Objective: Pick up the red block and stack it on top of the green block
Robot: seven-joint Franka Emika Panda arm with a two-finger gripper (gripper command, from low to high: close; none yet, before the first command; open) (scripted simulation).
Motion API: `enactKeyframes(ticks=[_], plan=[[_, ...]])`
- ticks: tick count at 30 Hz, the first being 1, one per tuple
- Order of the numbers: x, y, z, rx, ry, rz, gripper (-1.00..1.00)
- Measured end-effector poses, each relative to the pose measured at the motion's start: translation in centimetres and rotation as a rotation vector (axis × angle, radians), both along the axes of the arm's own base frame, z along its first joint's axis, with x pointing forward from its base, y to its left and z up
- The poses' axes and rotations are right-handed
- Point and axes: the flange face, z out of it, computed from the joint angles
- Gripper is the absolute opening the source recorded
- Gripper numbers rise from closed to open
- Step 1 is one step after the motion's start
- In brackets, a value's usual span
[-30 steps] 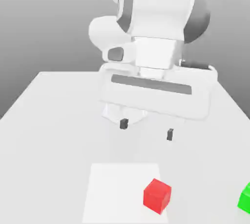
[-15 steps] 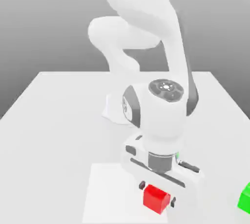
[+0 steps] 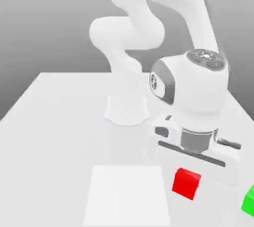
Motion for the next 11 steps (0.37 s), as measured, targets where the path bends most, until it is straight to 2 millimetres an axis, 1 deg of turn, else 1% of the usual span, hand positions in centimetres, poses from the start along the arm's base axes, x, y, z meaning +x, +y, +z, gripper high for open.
enactKeyframes(ticks=[3, 4, 5, 7, 8, 11], plan=[[-0.7, 7.5, 1.5, 0.004, -0.008, 0.125, -1.00], [-1.0, 9.2, 1.4, 0.007, -0.012, 0.152, -1.00], [-1.1, 10.1, 0.6, 0.008, -0.015, 0.164, -1.00], [-1.2, 10.7, -2.2, 0.009, -0.016, 0.174, -1.00], [-1.3, 10.8, -3.4, 0.008, -0.016, 0.176, 1.00], [-1.3, 10.8, -3.4, 0.008, -0.016, 0.176, 1.00]])
